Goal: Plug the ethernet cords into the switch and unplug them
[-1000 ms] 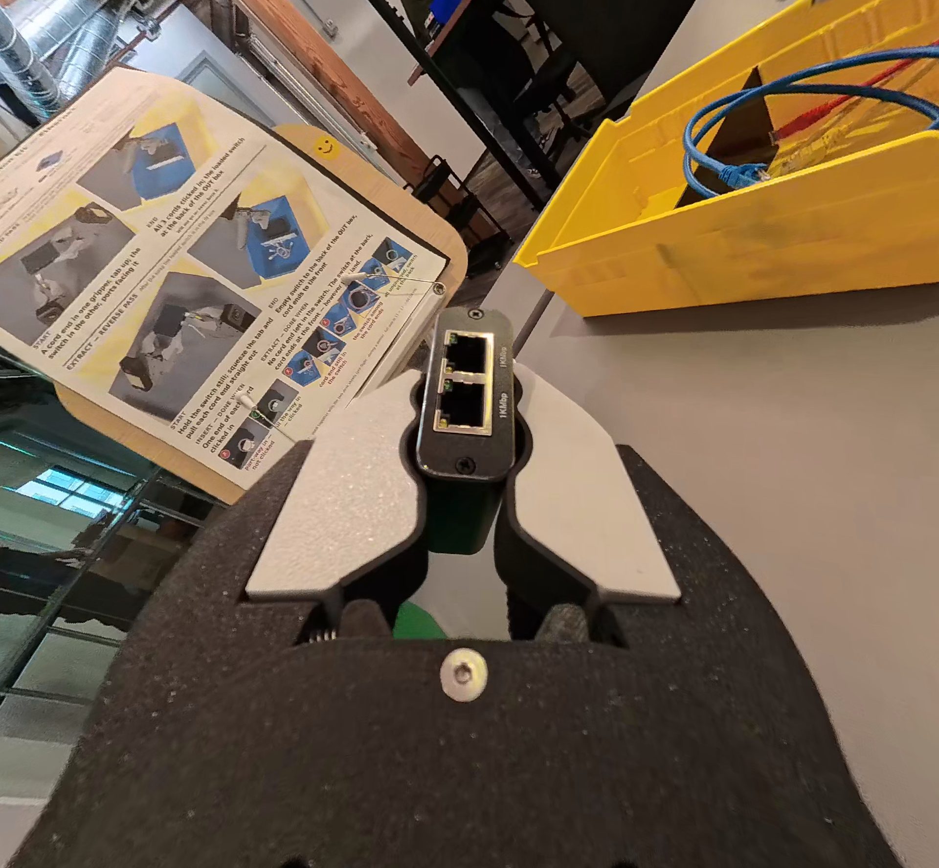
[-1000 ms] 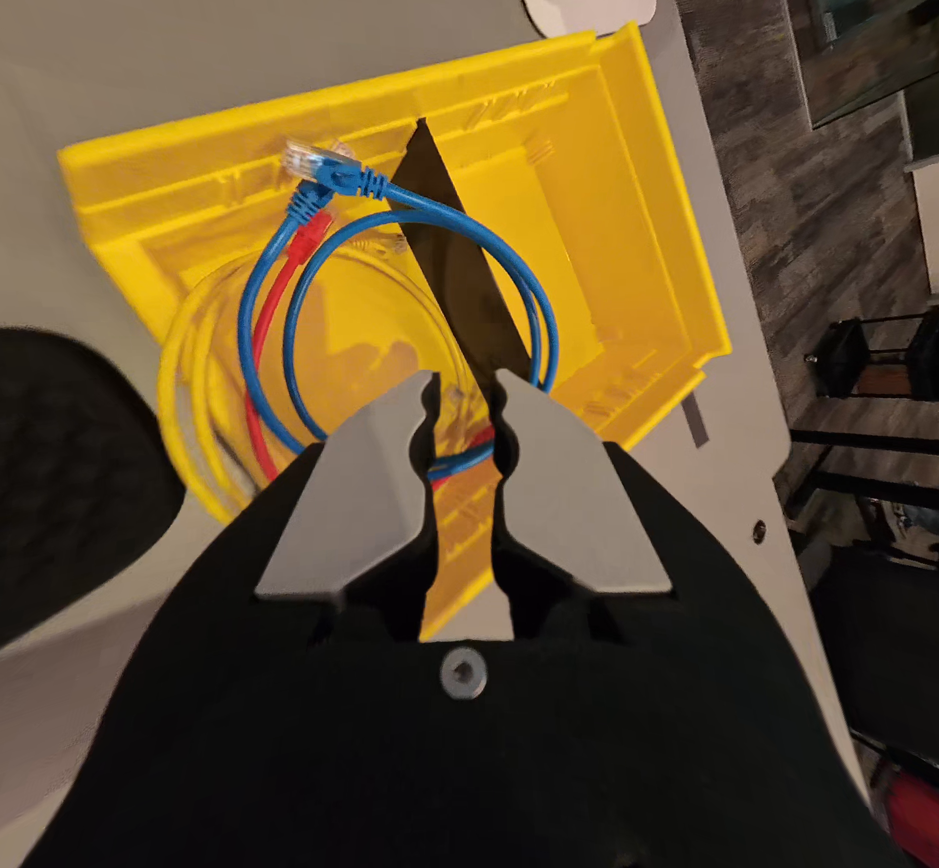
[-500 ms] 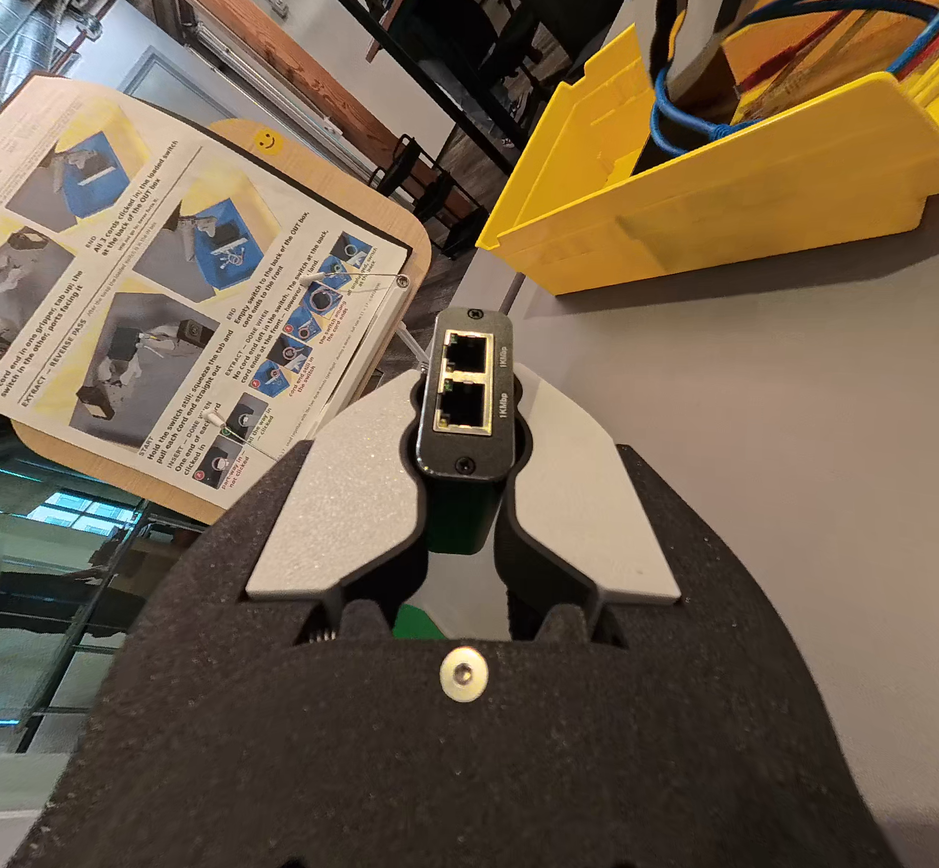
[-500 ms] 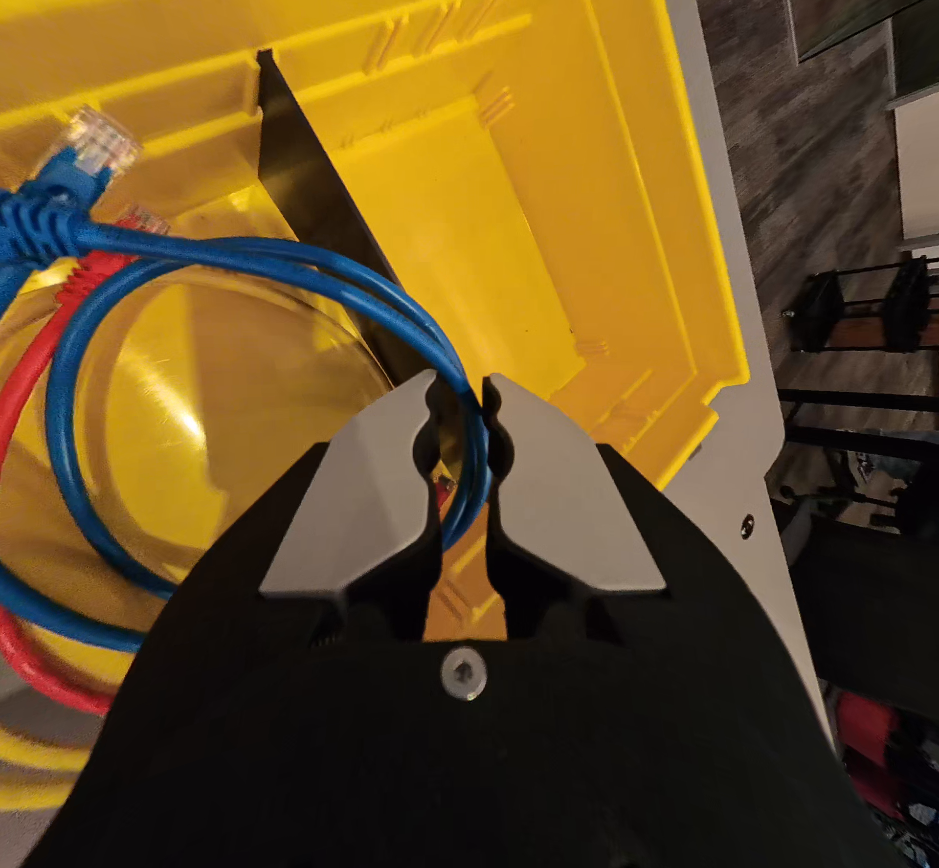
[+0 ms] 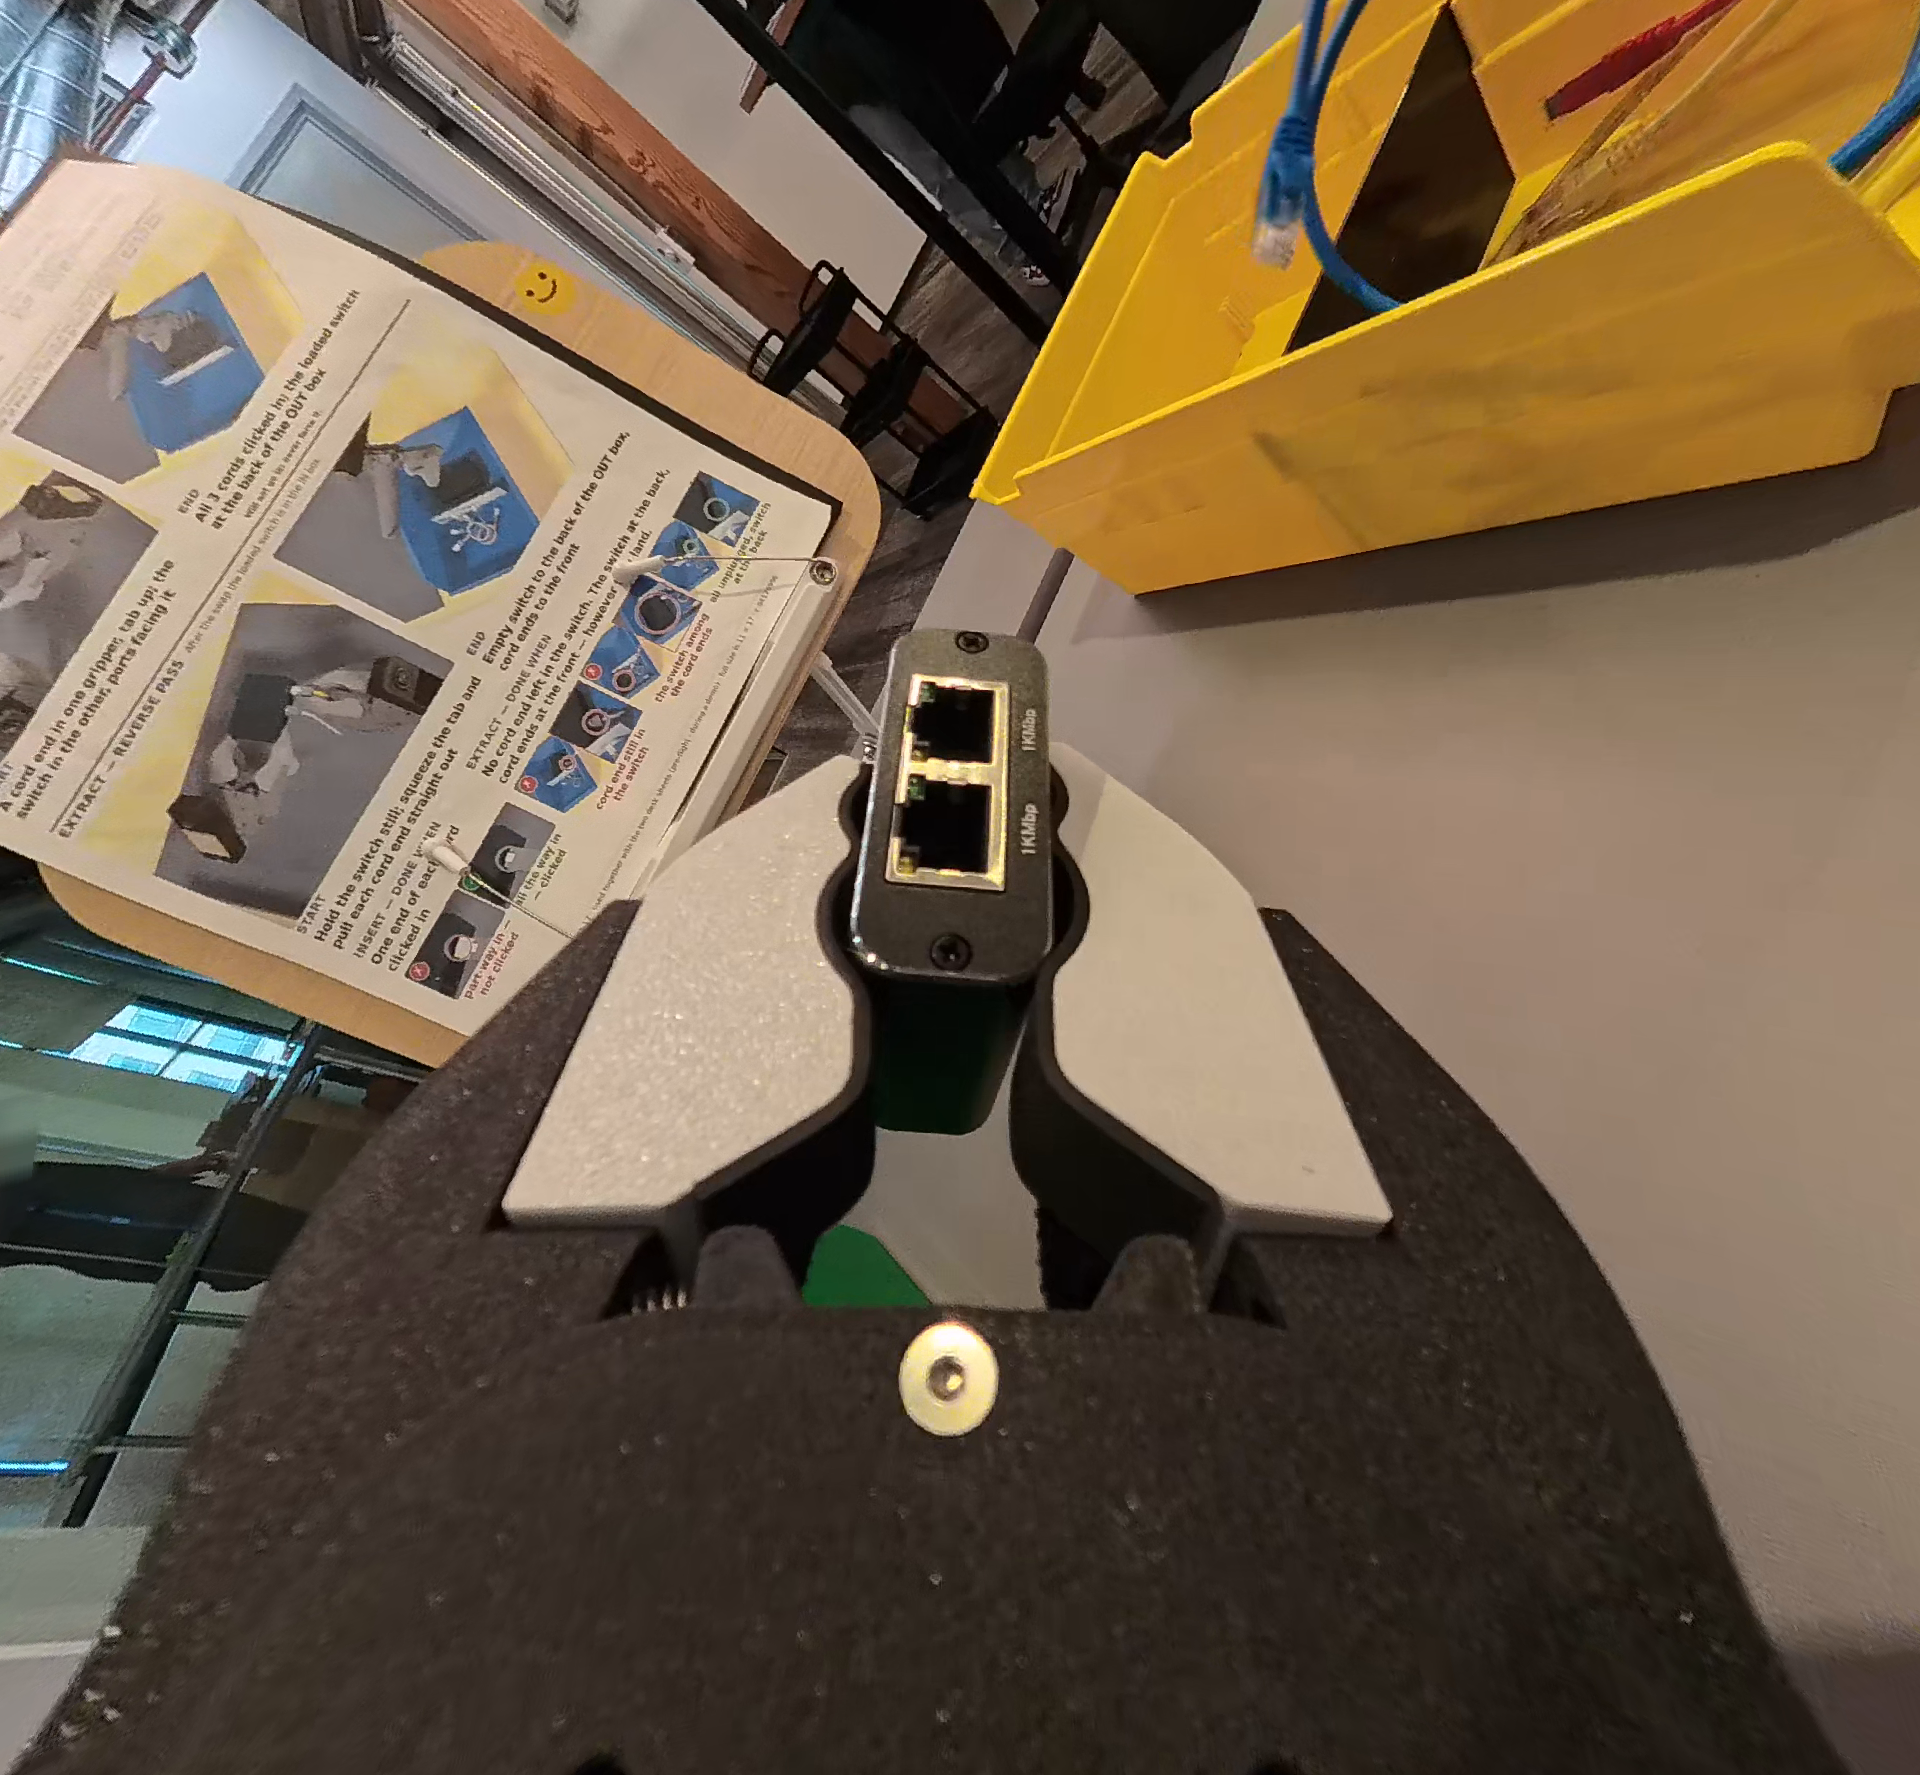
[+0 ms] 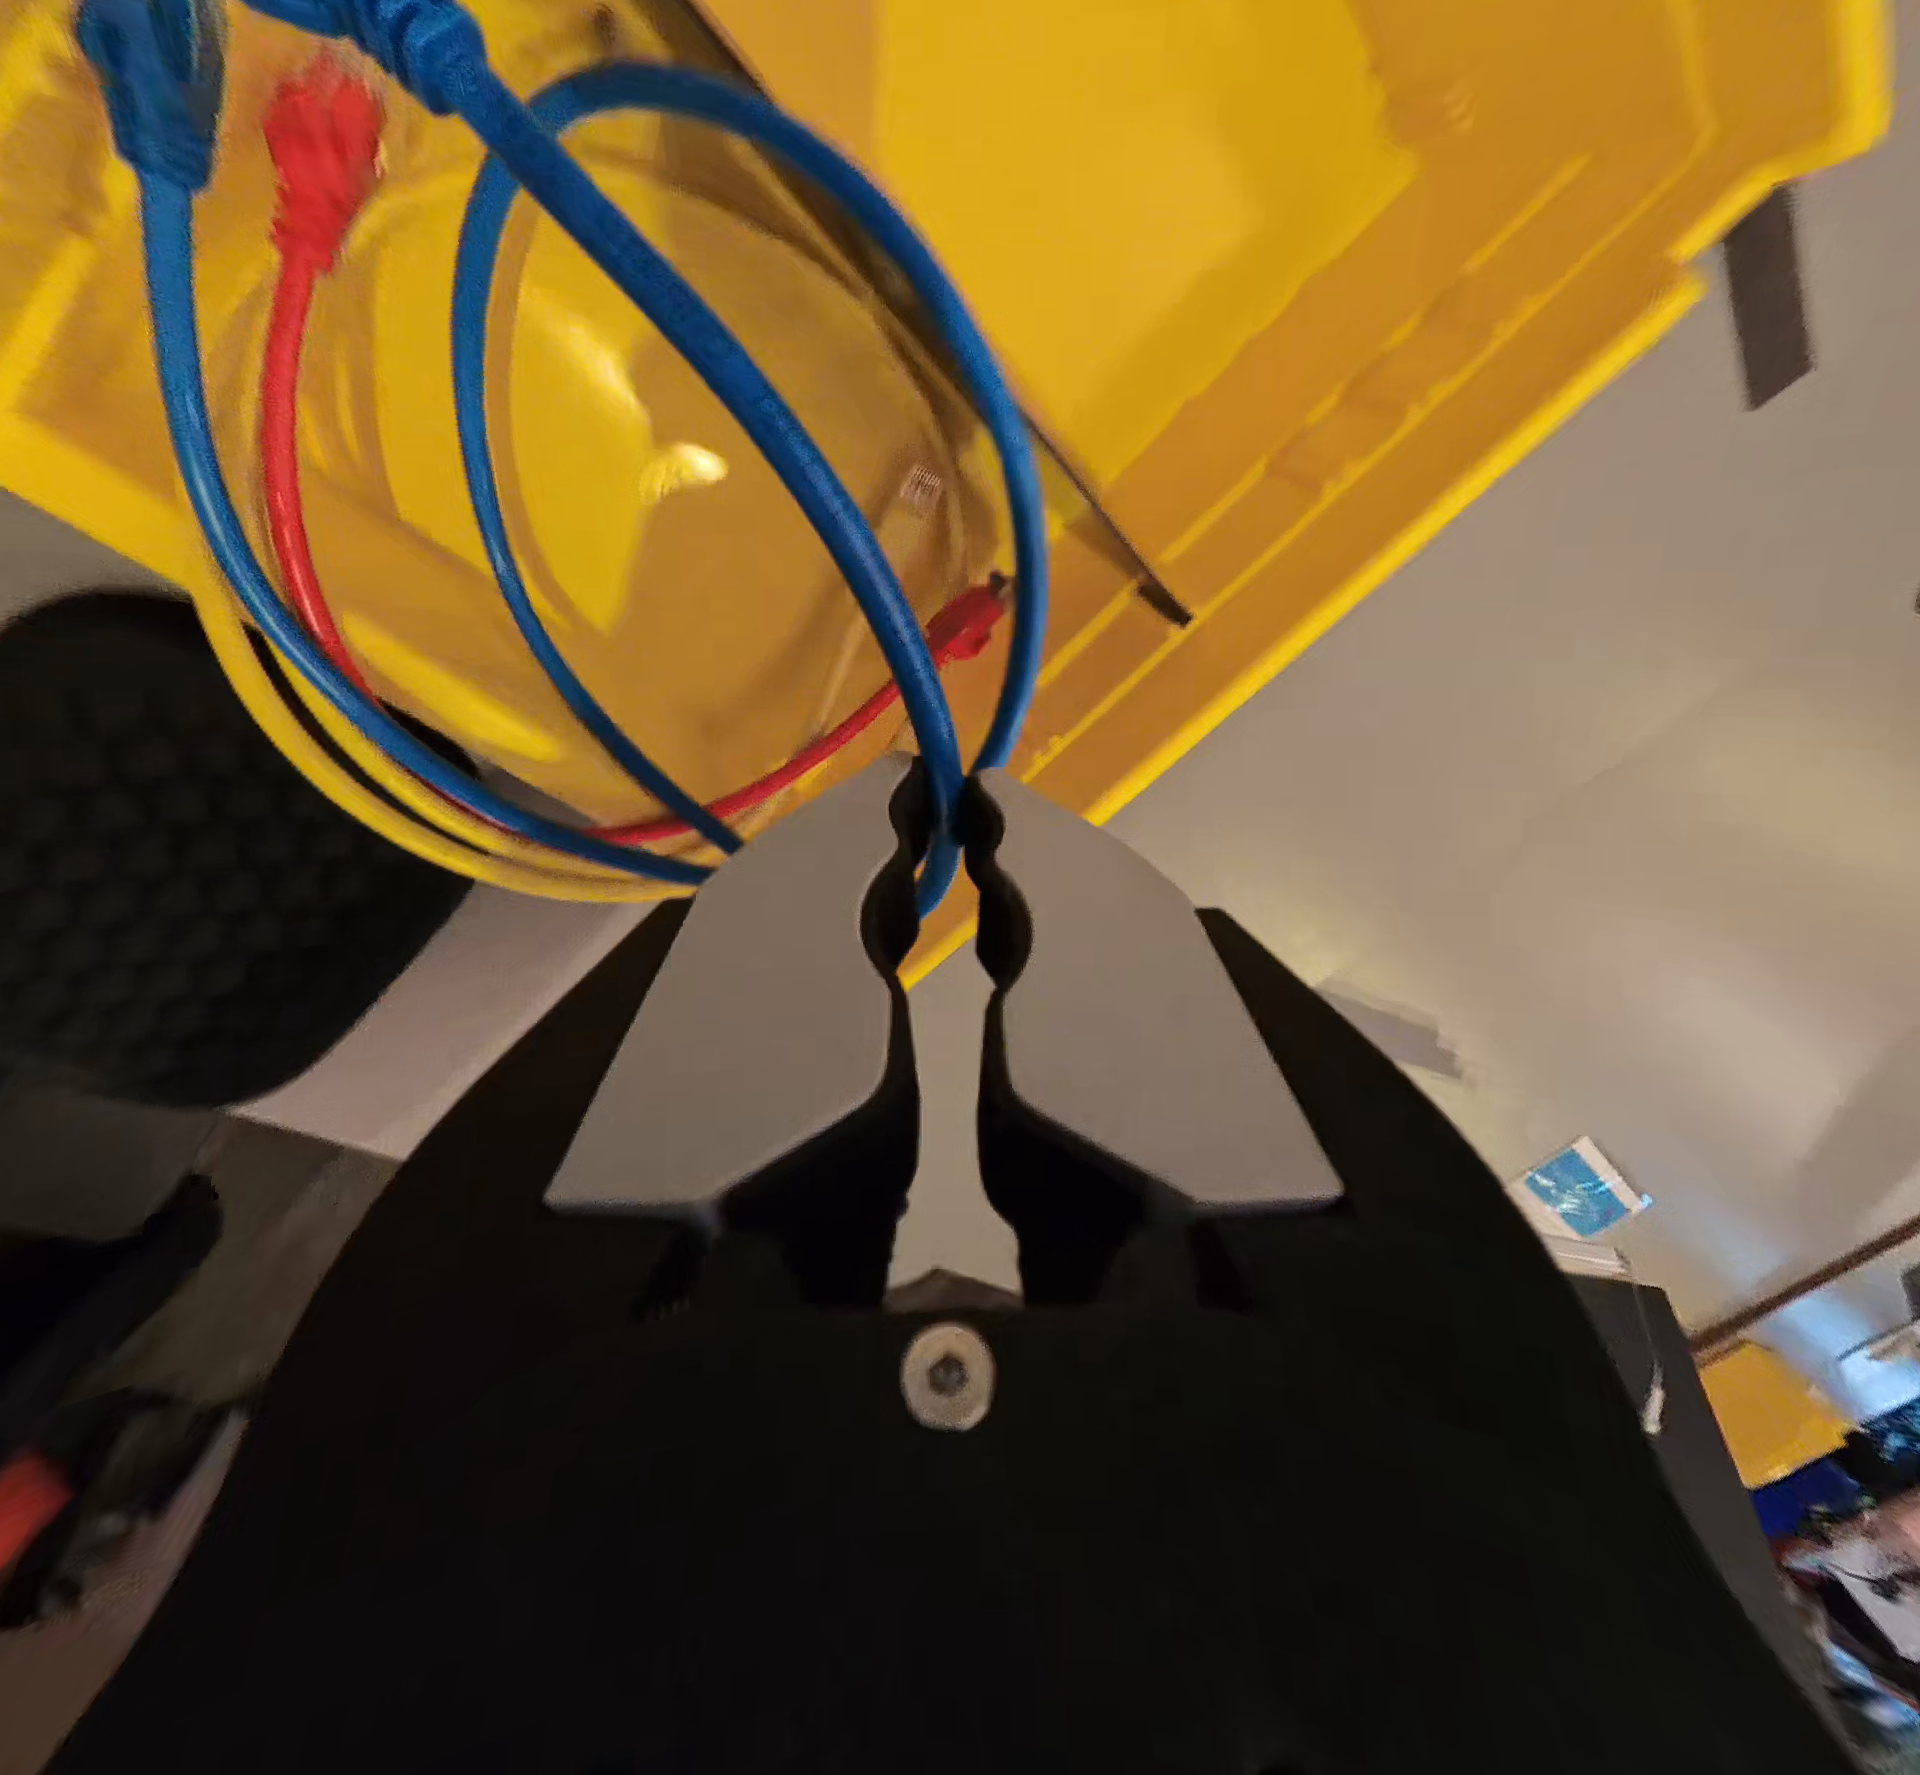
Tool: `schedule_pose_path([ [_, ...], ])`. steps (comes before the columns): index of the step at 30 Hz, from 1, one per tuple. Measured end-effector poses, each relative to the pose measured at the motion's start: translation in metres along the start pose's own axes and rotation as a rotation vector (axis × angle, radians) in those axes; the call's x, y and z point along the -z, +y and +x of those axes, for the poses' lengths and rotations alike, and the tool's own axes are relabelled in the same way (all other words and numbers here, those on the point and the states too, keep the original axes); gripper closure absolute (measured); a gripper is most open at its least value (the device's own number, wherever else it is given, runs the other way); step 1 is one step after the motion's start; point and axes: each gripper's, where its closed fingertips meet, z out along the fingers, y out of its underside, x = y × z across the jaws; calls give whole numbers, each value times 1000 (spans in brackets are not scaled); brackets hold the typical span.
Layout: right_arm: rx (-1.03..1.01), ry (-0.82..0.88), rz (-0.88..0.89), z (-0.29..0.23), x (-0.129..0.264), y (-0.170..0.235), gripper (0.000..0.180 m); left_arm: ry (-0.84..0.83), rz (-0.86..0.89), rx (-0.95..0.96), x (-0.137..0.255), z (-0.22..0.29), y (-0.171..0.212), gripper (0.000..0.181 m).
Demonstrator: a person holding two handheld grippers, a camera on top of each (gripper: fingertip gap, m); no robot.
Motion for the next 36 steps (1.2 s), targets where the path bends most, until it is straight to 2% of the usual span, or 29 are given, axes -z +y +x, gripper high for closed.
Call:
schedule_pose_path([
  [6, 110, 2, -64, -12, -52, -8, 173, -6, -3, -34, 0, 3, -4, 154],
  [10, 163, 100, -100, -7, -78, -11, 172, -42, -6, -45, 2, -2, -5, 154],
  [13, 179, 154, -59, -6, -87, -15, 171, -101, -53, -54, 2, -12, 0, 154],
  [18, 153, 174, 52, -9, -82, -17, 152, -126, -72, -25, 5, -19, 3, 154],
  [23, 137, 237, 243, -9, -37, -23, 144, -99, -57, -18, 5, -15, 0, 154],
  [26, 144, 276, 466, -21, 9, -43, 143, -10, 34, 45, 6, -4, -14, 154],
  [29, 258, 243, 868, -73, 74, -89, 141, 177, 219, 149, 15, 17, -42, 154],
  [31, 408, 244, 1100, -122, 112, -112, 140, 283, 308, 205, 24, 27, -58, 154],
  [33, 590, 255, 1255, -174, 134, -126, 140, 368, 347, 239, 31, 34, -65, 154],
  [36, 718, 108, 1358, -235, 148, -140, 140, 374, 333, 228, 31, 34, -63, 154],
])
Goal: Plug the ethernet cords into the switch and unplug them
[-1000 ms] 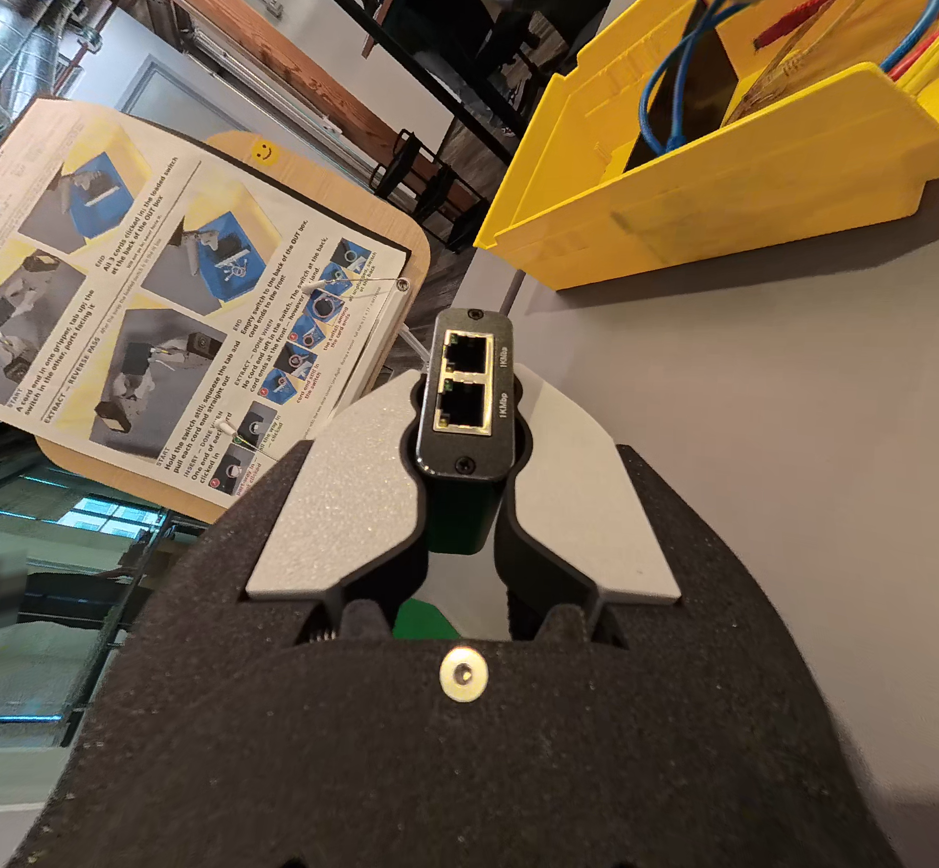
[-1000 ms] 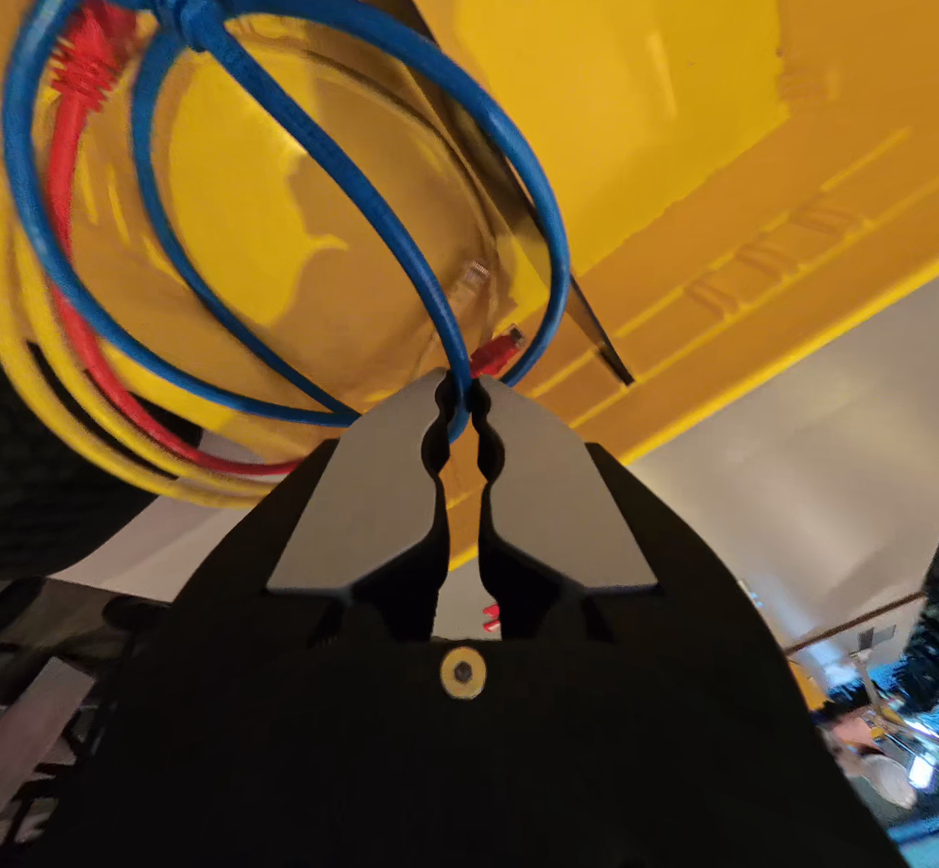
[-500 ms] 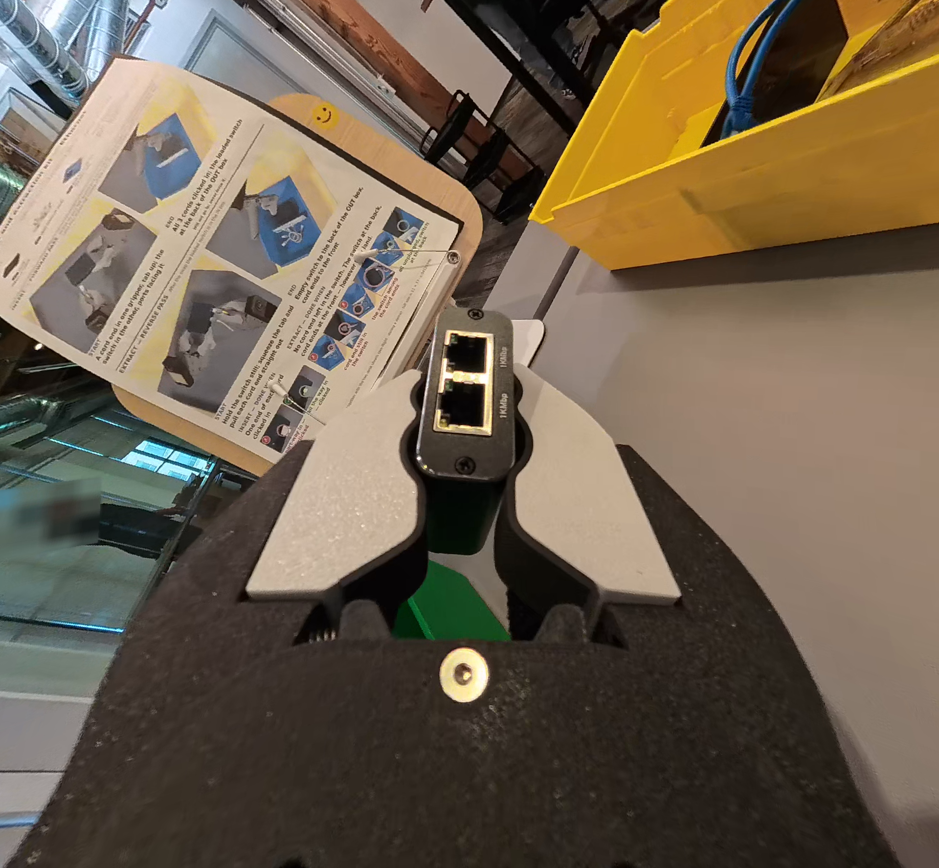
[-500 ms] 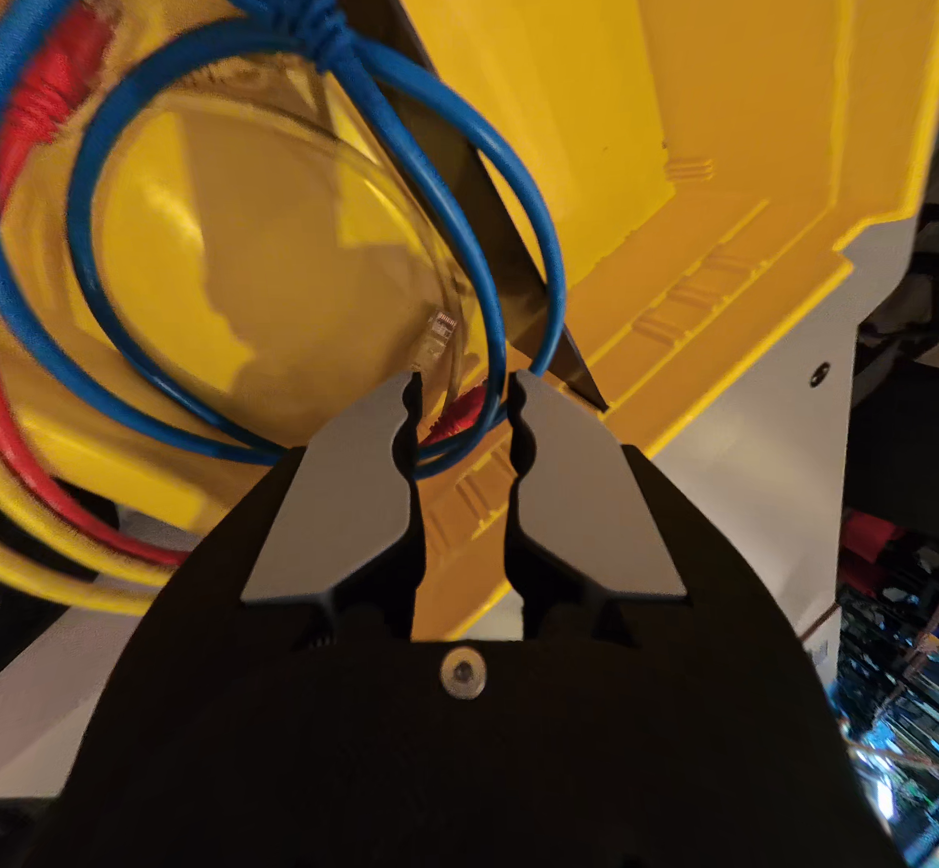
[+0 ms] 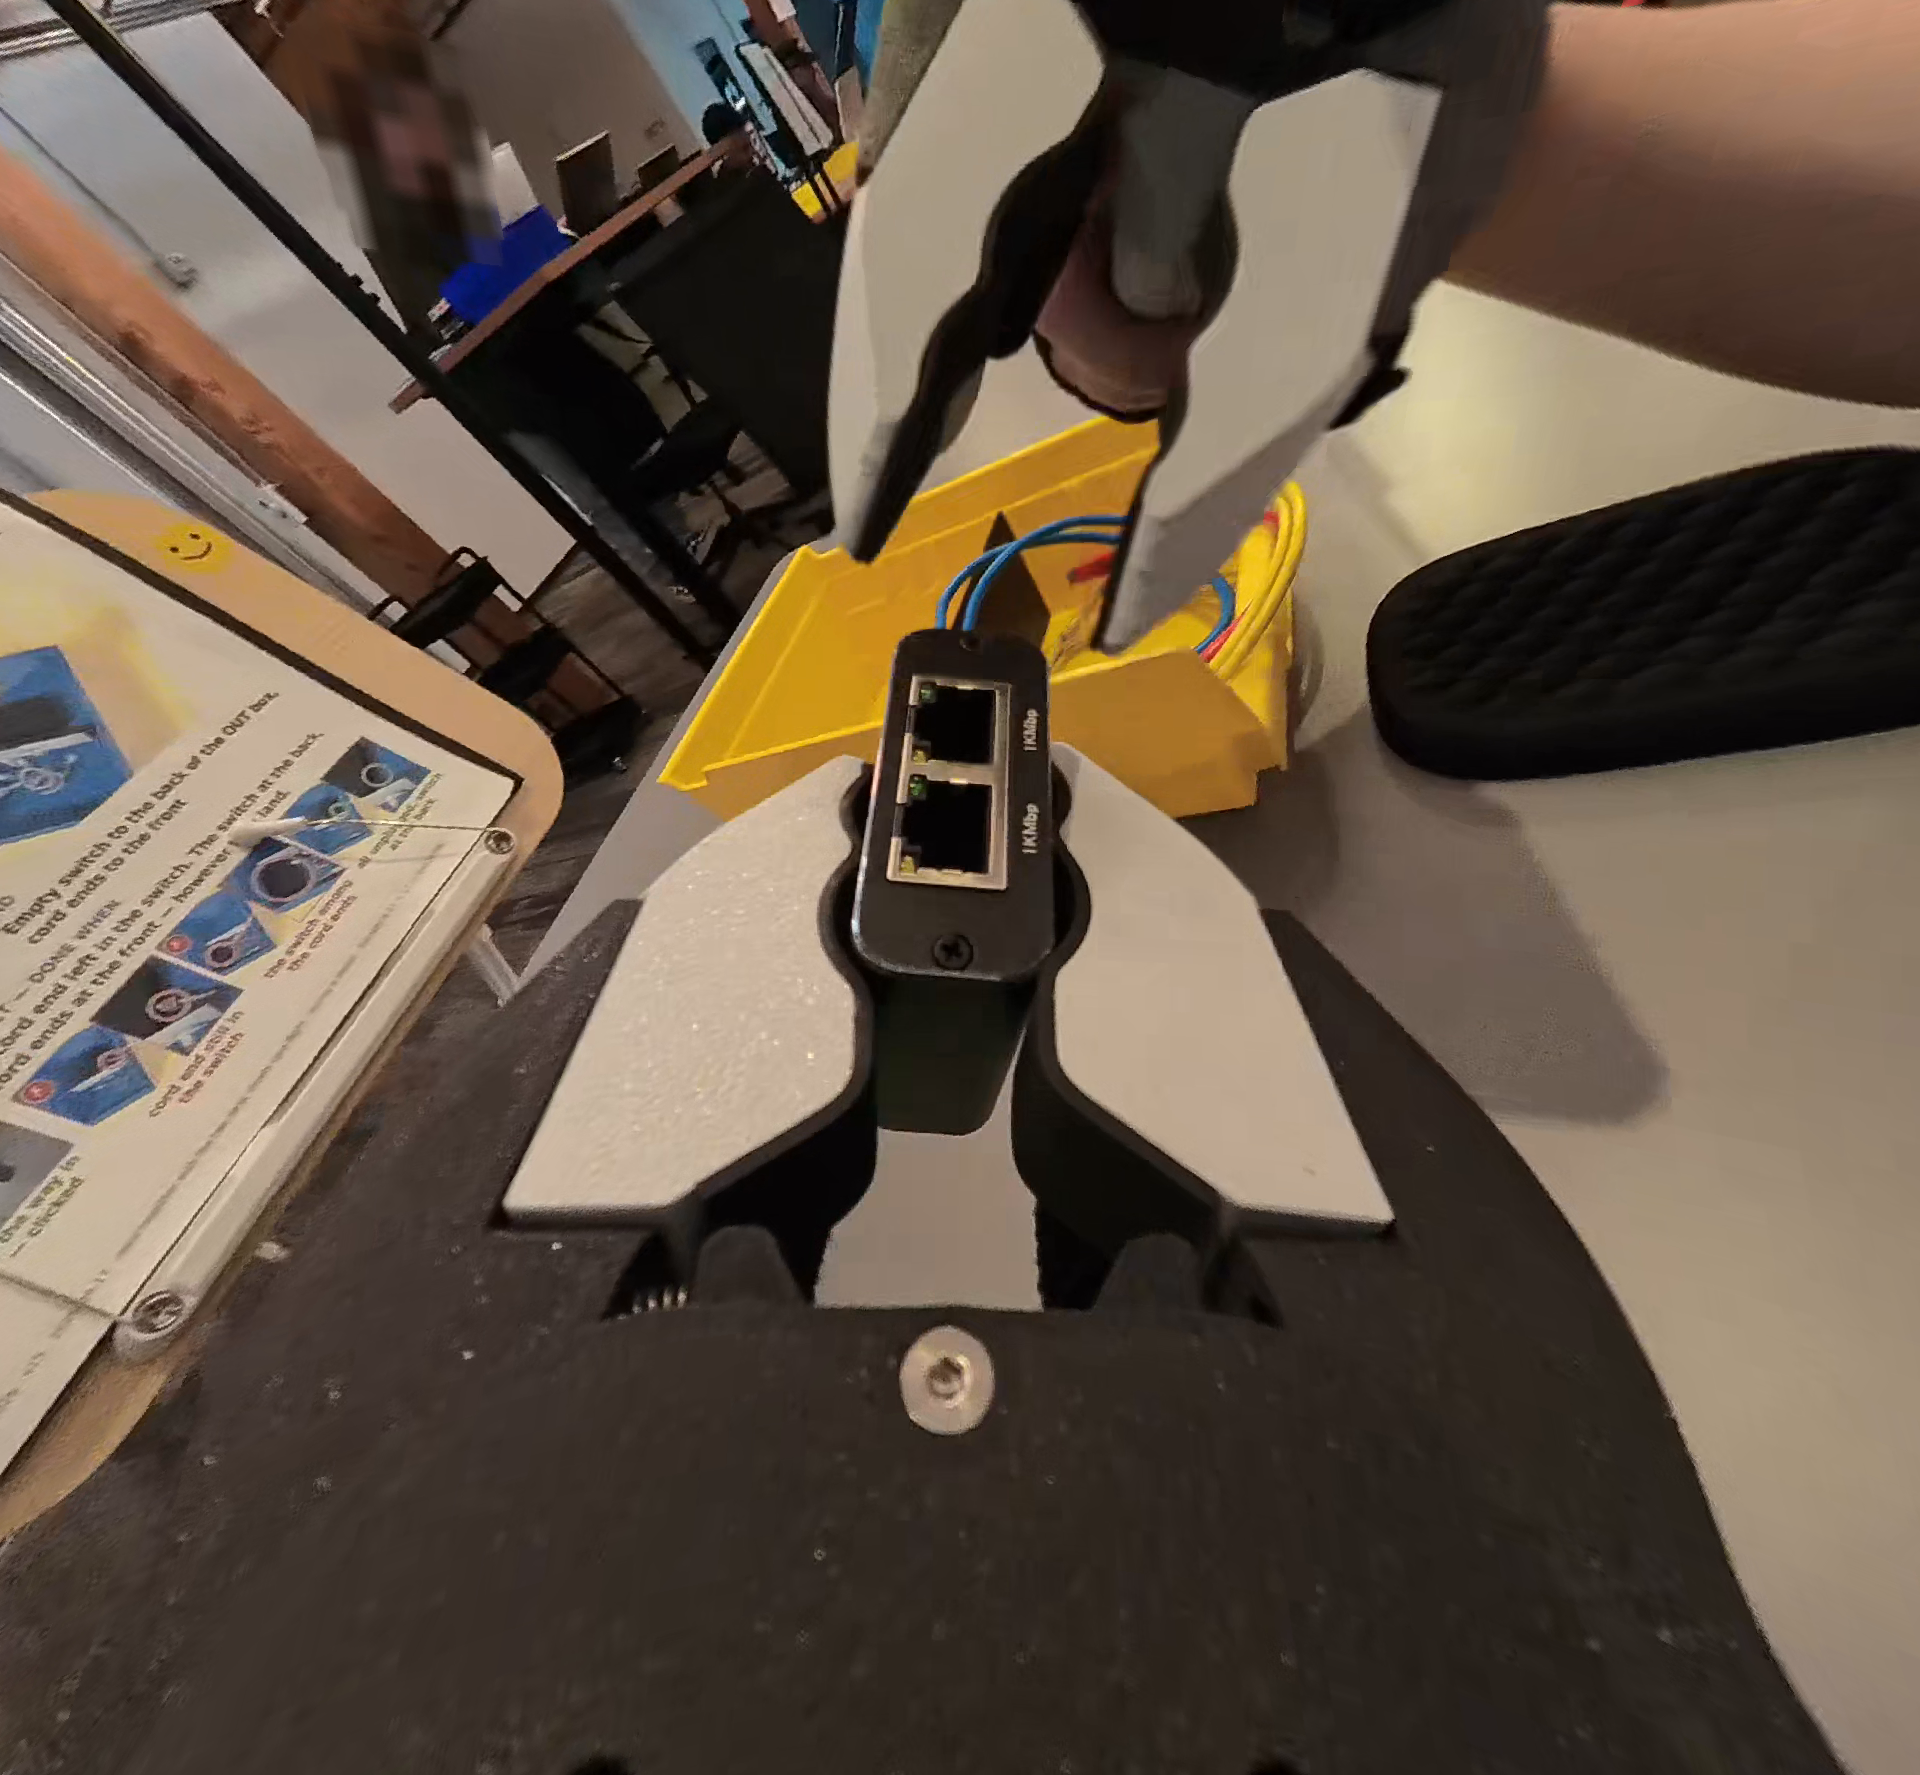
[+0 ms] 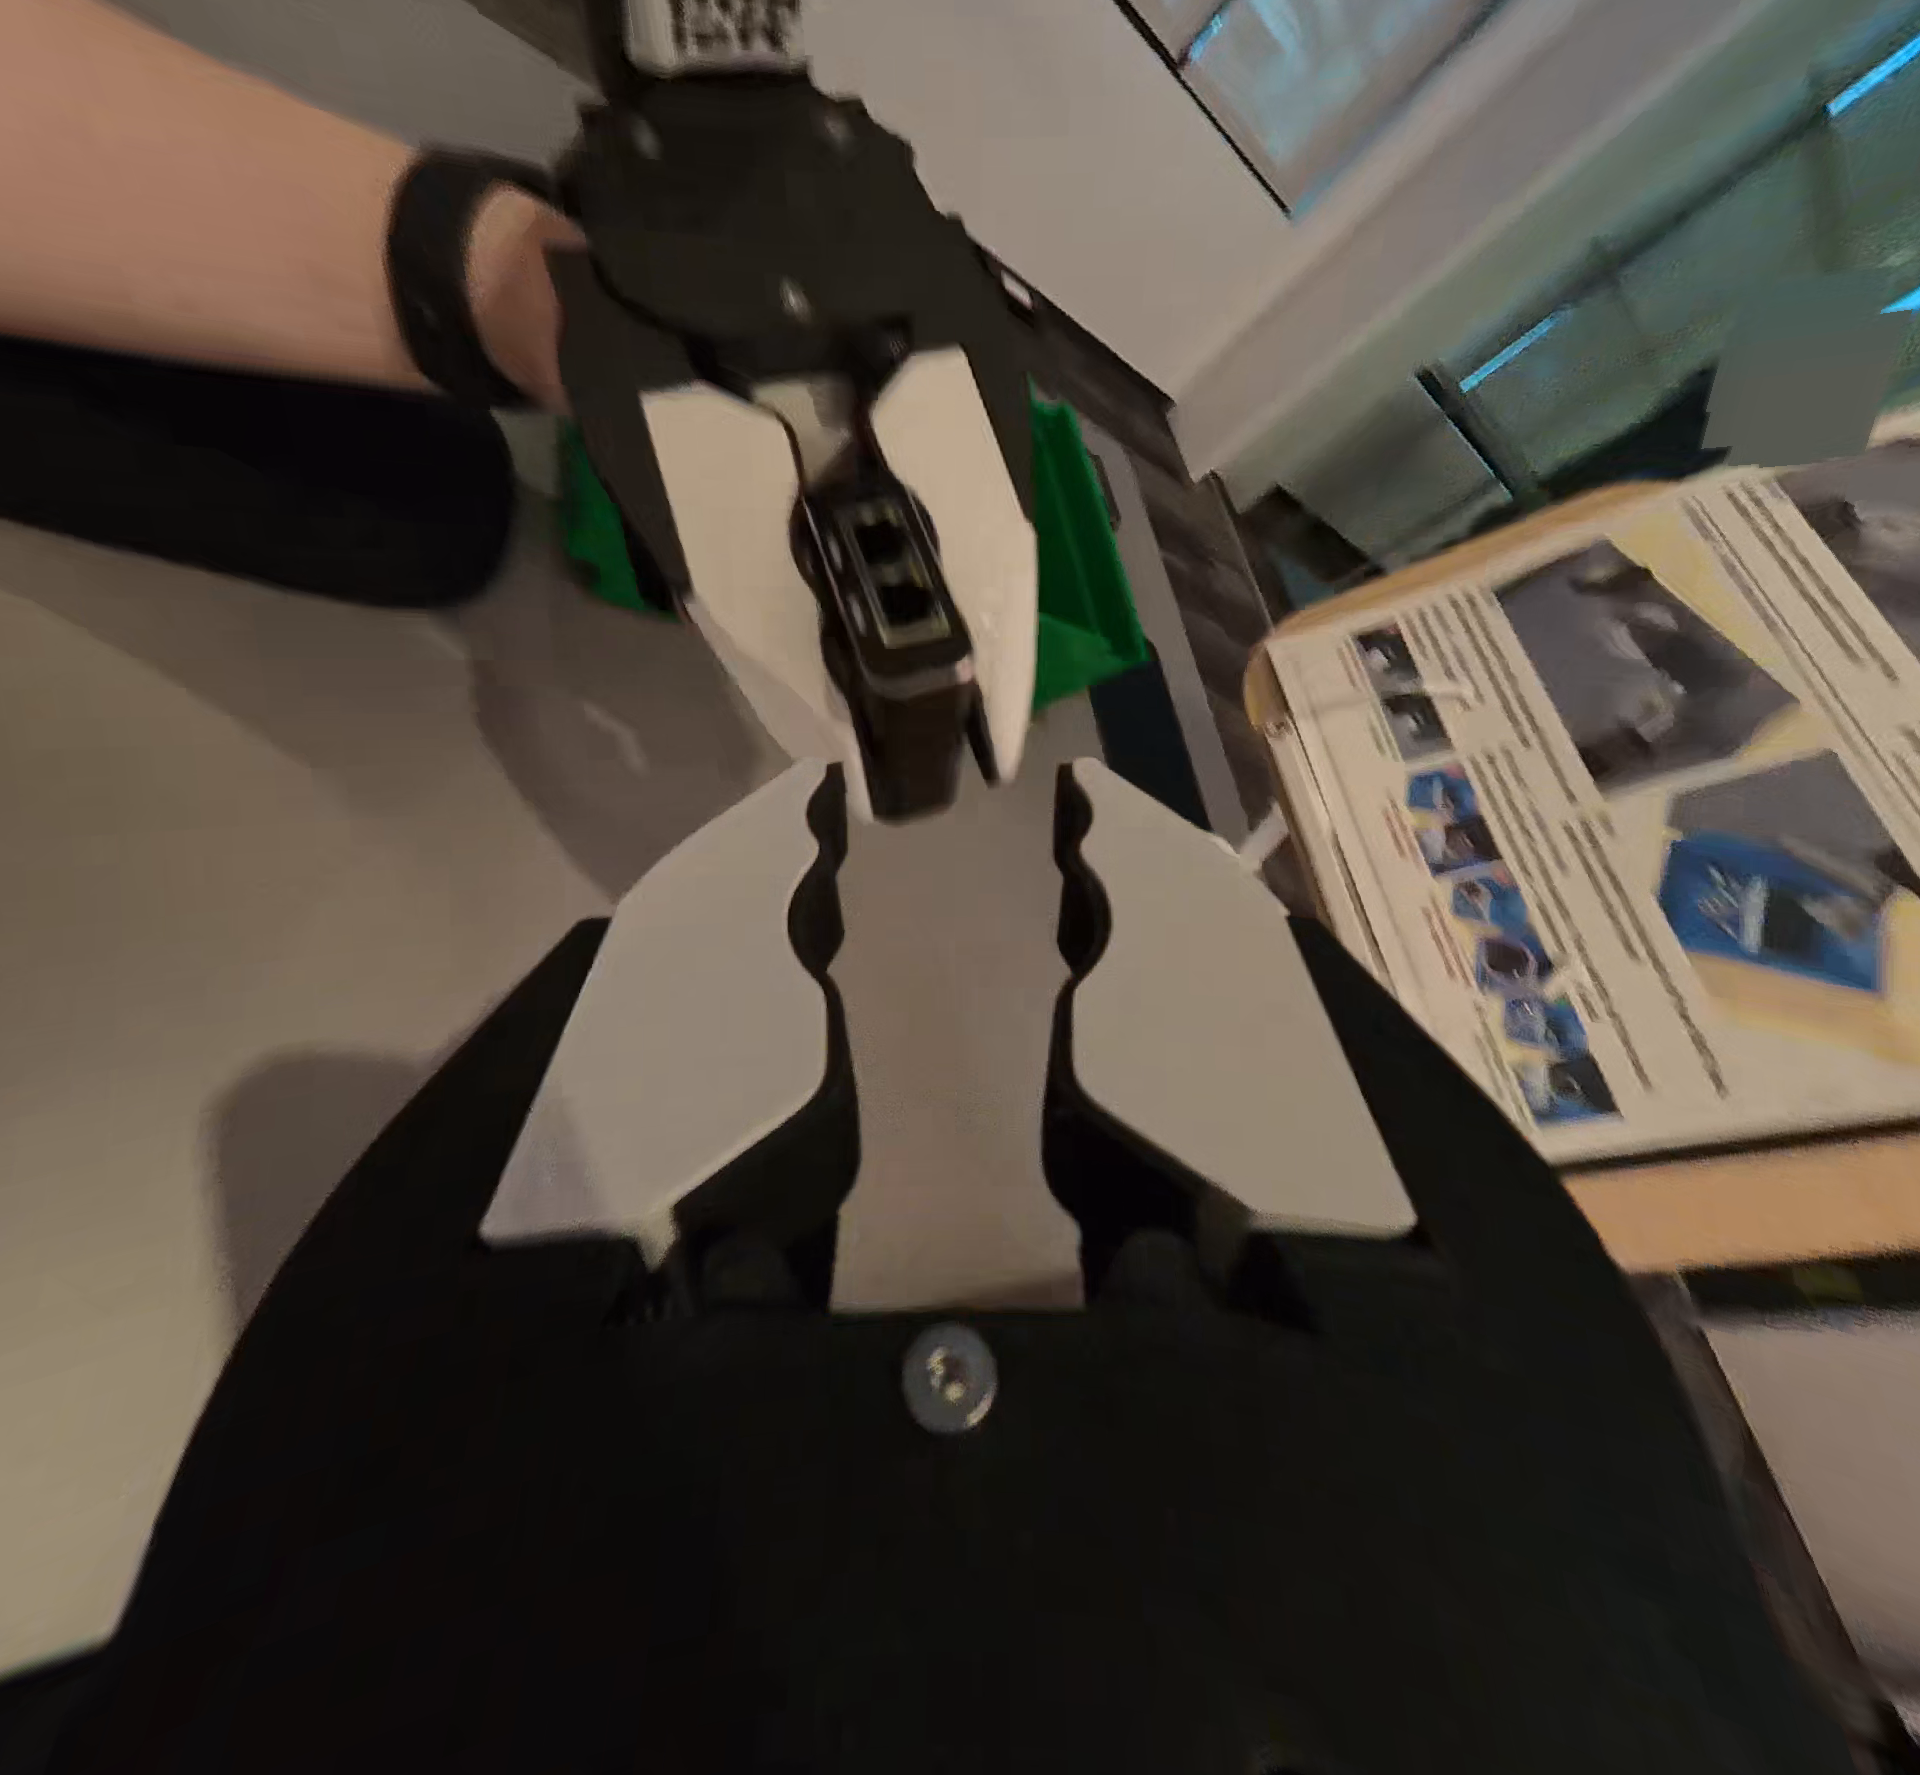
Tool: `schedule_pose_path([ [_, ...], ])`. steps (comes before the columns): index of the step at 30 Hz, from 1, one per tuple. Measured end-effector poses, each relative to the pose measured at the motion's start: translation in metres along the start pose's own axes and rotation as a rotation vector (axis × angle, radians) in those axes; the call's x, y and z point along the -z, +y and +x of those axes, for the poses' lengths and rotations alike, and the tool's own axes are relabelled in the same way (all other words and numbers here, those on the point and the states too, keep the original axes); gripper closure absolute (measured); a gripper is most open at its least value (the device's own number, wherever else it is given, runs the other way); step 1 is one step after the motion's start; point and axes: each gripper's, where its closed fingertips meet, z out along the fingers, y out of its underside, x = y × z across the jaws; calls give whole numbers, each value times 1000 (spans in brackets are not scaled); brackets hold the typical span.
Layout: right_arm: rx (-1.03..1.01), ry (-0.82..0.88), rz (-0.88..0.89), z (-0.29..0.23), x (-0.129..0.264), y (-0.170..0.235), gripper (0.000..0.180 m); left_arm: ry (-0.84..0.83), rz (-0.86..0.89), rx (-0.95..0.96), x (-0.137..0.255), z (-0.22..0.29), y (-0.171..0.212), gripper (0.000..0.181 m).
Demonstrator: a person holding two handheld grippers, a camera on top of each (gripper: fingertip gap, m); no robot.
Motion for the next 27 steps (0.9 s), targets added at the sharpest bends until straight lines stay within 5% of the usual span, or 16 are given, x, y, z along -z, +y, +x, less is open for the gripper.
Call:
schedule_pose_path([
  [10, 25, -157, -68, -17, -28, 5, 155, 34, -52, -27, -8, 9, 16, 153],
  [14, 61, 5, -211, 30, -1, 31, 155, -67, -145, 57, -9, -11, 30, 104],
  [21, -128, 257, -1045, 137, 77, 246, 155, -106, -240, 88, -11, -20, 52, 110],
  [27, -148, 128, -1354, 118, 71, 337, 155, -111, -276, 61, -15, -17, 58, 113],
])
